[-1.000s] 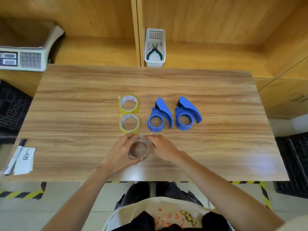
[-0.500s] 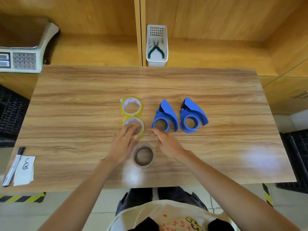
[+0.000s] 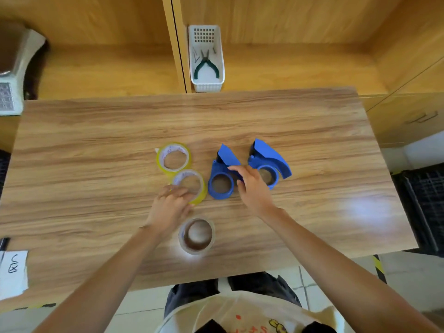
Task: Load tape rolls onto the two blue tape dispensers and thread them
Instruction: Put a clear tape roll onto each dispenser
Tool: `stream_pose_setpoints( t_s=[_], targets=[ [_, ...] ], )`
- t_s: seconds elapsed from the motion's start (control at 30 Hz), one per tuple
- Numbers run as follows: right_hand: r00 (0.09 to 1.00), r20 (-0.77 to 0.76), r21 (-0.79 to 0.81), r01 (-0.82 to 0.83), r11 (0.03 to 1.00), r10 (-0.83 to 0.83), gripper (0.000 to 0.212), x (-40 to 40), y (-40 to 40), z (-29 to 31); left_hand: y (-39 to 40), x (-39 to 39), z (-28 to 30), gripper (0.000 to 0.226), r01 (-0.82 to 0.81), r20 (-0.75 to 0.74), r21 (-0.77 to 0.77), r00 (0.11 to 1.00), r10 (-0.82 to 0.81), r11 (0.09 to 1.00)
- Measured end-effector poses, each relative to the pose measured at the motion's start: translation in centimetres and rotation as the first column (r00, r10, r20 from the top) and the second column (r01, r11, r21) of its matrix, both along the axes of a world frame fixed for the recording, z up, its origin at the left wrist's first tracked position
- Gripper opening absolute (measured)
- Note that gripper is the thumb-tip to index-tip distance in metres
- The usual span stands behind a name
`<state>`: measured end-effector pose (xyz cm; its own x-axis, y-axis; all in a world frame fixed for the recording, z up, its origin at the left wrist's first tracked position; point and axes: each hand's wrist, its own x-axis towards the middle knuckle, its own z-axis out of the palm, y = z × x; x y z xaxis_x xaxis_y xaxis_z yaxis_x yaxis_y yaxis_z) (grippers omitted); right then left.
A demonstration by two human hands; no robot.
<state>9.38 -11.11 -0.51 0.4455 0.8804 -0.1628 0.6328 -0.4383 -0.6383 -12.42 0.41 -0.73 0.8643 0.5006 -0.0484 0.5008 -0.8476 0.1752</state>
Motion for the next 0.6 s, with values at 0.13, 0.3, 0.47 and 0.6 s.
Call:
stream_pose_setpoints(
  t_s=[0.13, 0.3, 0.47, 0.6],
  targets=[
    [1.000, -0.016, -0.039, 0.019, 0.999, -0.020, 0.050, 1.7, -0.1, 0.0, -0.9, 3.1, 2.0, 0.023, 0.081, 0.158, 0.000, 0.984, -0.080, 0.997],
    [0.995, -0.087, -0.067, 0.043, 0.997, -0.049, 0.049, 2.1, -0.2, -0.2, -2.2, 7.5, 2.6, 0.025, 0.198, 0.019, 0.019, 0.980, -0.199, 0.980],
    [0.987, -0.151, -0.100, 0.037, 0.994, -0.052, 0.051, 1.6, -0.5, -0.1, -2.7, 9.3, 1.4, 0.027, 0.165, -0.188, -0.055, 0.967, -0.173, 0.985],
    [0.983, -0.177, -0.145, 0.023, 0.989, -0.048, 0.052, 1.5, -0.7, -0.2, -2.7, 10.0, 0.5, 0.032, 0.078, -0.195, -0.109, 0.976, -0.099, 0.991]
  ],
)
